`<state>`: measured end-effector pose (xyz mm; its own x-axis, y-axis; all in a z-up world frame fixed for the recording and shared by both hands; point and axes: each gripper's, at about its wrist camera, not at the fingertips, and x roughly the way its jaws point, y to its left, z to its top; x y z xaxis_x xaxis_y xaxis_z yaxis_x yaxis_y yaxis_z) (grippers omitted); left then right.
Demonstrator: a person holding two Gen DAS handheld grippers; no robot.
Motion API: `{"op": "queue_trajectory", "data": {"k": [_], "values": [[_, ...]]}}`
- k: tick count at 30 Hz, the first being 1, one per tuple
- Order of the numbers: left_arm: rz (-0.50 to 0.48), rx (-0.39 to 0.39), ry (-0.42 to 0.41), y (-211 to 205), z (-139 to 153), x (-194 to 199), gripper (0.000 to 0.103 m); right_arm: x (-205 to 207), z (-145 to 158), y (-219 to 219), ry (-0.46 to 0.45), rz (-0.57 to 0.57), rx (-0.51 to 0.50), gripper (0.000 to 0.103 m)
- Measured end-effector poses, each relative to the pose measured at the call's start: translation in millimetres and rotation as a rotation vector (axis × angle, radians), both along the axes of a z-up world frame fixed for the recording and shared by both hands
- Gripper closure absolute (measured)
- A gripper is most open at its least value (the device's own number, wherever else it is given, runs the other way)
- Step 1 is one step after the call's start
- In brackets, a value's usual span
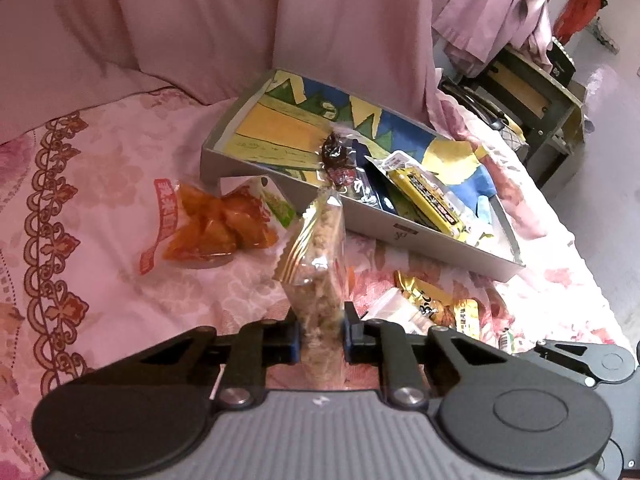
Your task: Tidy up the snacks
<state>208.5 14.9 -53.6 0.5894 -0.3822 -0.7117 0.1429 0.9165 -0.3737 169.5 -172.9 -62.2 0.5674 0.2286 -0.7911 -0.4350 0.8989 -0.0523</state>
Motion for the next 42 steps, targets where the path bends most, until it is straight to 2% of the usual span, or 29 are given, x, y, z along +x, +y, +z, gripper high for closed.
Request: {"op": "queue_trajectory", "data": {"k": [6, 13, 20, 25, 32, 42], "values": [[0.015, 0.001, -0.047, 0.7, 14.4, -11.9, 0.083, -7.5, 11.7, -2.1, -0.063, -0.009, 0.005, 0.062], [0.024, 0.069, -0.148, -12.5, 43.9, -17.7, 0.083, -10.8, 29.5, -12.1, -0.168, -0.05, 0.057, 0.062], [0.01, 0.105, -0.218, -32.0, 71.4, 8.6, 0.083, 8.6, 46.0, -35.1, -0.331, -0.134, 0.115, 0.062], [-0.004, 0.12, -0.255, -49.4, 83.0, 46.0, 0.083, 29.5, 56.6, -62.8, -0.401, -0.222, 0.163, 0.062], [-0.009, 0.106, -0.244, -72.4, 82.2, 106.9, 0.083, 79.2, 59.0, -96.1, -0.43, -0.344, 0.208, 0.062], [-0.028, 0.076, -0.084, -90.5, 38.6, 159.5, 0.083, 137.8, 30.1, -113.5, -0.315, -0.436, 0.226, 0.062]]}}
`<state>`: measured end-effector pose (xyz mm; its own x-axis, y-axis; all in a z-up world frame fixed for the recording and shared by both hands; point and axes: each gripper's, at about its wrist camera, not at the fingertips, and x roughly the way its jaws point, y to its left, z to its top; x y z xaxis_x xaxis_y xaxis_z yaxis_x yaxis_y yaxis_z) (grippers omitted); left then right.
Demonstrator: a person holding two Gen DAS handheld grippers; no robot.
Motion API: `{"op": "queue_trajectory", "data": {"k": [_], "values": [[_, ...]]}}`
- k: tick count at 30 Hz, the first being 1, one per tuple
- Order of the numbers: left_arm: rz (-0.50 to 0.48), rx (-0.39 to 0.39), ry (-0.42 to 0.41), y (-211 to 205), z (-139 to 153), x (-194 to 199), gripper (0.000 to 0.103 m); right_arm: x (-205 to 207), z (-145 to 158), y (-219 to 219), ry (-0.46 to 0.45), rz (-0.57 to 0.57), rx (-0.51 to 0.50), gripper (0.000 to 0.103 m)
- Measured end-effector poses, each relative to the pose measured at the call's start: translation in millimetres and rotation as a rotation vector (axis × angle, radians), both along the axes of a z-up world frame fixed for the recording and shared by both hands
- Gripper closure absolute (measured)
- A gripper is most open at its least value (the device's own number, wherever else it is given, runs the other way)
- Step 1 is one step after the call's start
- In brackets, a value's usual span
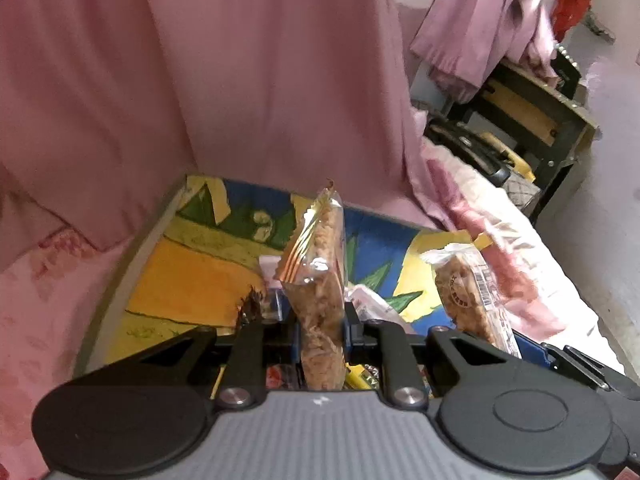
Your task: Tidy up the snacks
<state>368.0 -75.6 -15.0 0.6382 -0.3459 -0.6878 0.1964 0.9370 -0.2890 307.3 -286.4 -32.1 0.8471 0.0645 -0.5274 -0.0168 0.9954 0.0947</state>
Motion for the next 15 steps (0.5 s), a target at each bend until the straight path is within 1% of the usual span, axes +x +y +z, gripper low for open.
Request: {"op": "queue_trajectory", "data": {"k": [5, 10, 15], "values": [[0.018, 0.001, 0.024, 1.1, -14.1, 6.1, 0.083, 12.1, -12.6, -1.9, 0.045, -0.013, 0.006, 0.062], [0.033, -0.022, 0.033, 4.5, -16.1, 6.5, 0.083, 16.2, -18.8, -1.3, 0.07, -0.019, 0.015, 0.062], [0.045, -0.026, 0.037, 4.1, -15.8, 8.2, 0.082, 19.3, -22.7, -0.7, 0.091, -0.019, 0.016, 0.062]]}}
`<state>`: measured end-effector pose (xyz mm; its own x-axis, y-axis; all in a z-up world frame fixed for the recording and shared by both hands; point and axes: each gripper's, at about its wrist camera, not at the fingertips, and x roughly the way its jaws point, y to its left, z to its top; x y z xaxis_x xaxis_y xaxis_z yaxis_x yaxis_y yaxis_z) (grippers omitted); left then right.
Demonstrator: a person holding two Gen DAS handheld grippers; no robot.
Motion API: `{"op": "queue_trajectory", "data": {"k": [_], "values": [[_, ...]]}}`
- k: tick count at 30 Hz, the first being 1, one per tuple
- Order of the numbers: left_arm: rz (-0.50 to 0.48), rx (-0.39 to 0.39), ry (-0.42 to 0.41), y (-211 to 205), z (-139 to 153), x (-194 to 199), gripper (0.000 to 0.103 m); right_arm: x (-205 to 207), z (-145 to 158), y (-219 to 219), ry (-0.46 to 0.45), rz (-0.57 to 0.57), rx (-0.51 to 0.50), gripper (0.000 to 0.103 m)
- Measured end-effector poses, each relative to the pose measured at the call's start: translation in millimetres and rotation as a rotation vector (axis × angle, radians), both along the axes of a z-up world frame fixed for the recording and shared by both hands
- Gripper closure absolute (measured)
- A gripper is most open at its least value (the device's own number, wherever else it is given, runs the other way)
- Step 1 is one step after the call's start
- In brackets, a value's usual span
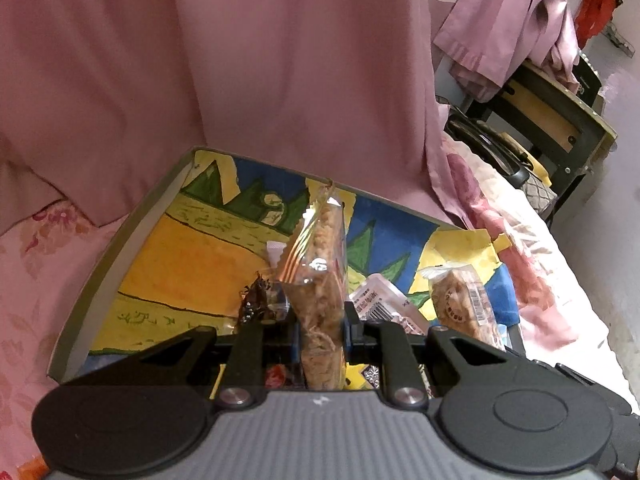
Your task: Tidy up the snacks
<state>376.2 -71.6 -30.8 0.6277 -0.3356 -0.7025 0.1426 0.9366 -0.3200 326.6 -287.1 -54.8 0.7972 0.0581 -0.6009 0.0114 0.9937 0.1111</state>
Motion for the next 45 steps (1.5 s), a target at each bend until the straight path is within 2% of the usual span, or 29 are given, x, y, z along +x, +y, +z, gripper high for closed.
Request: {"op": "queue_trajectory", "data": {"k": [12, 17, 21, 22, 28, 34, 45], "values": [[0.041, 0.052, 0.009, 3.4, -1.4, -3.6, 0.07, 3.0, -4.6, 0.4, 0.029, 0.009, 0.008, 0.062], [0.065, 0.095, 0.014, 5.5, -2.1, -6.2, 0.058, 4.9, -6.0, -0.9, 0.042, 0.005, 0.011, 0.061], [0.092, 0.123, 0.03, 9.0, -5.2, -8.4, 0.043, 5.3, -6.2, -1.2, 0.049, 0.001, 0.012, 0.059], [0.097, 0.136, 0.038, 9.9, -6.5, -8.8, 0.037, 5.1, -5.9, -1.2, 0.05, 0.0, 0.012, 0.058], [0.12, 0.195, 0.057, 13.6, -12.4, -16.4, 0.017, 4.1, -4.2, -2.2, 0.057, -0.005, 0.018, 0.047], [0.132, 0.189, 0.041, 18.4, -5.4, -31.8, 0.008, -2.5, 2.4, -4.0, 0.044, -0.009, 0.032, 0.033], [0.176, 0.143, -0.108, 30.4, 35.0, -78.8, 0.001, -42.3, 38.9, -8.1, -0.045, -0.019, 0.063, 0.01]]}}
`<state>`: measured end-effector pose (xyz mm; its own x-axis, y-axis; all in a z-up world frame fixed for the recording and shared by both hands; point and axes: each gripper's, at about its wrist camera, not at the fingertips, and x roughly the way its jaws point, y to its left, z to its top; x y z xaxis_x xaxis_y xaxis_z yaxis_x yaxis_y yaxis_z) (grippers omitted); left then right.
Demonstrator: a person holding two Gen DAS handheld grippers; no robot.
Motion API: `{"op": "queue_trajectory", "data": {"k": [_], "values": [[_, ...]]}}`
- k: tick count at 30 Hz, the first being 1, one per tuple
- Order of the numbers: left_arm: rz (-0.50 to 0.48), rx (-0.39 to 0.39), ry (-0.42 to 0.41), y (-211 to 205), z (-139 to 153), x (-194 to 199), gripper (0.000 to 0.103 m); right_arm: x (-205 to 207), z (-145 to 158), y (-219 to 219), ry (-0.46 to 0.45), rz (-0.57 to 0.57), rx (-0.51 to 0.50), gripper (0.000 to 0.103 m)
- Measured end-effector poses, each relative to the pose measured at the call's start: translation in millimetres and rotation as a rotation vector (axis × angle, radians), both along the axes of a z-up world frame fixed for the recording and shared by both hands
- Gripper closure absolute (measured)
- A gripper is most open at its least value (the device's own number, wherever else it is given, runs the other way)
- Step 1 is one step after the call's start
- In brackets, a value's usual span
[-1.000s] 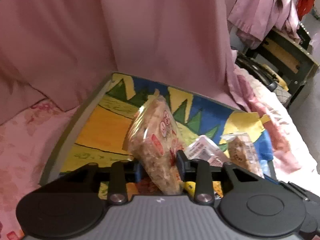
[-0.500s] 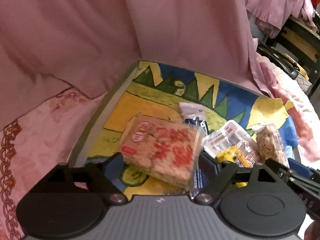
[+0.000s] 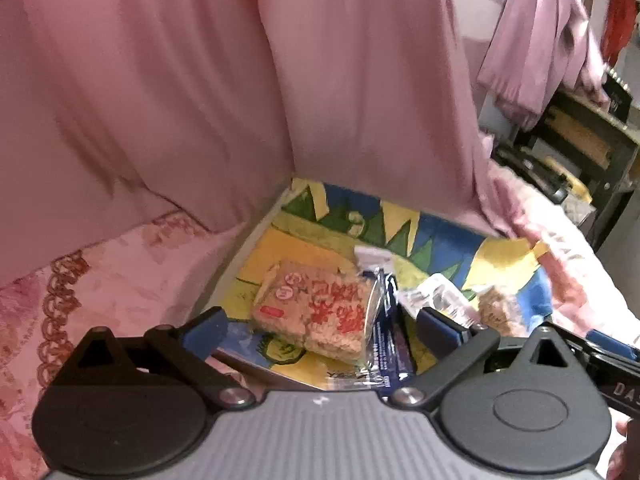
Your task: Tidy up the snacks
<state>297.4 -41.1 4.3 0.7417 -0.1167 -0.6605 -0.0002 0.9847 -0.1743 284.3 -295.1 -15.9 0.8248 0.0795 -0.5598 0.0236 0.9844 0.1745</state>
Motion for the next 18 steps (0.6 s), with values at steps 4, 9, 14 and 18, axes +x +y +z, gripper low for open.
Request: {"op": "queue_trajectory", "data": {"k": [4, 9, 14, 18], "values": [[0.002, 0.005, -0.057, 2.9, 14.7, -22.0, 0.001, -21.7, 18.0, 0.1, -0.052, 0.003, -0.001, 0.004], [-0.006, 0.039, -0.125, 4.9, 29.5, -53.8, 0.0, -52.9, 37.2, 2.4, -0.116, 0.012, 0.012, 0.001], [-0.022, 0.064, -0.17, 10.0, 38.6, -86.8, 0.0, -88.3, 47.9, 9.3, -0.16, 0.022, 0.0, 0.001], [-0.031, 0.083, -0.191, 18.8, 42.9, -112.5, 0.0, -117.3, 53.0, 16.3, -0.184, 0.024, -0.007, 0.001]]}}
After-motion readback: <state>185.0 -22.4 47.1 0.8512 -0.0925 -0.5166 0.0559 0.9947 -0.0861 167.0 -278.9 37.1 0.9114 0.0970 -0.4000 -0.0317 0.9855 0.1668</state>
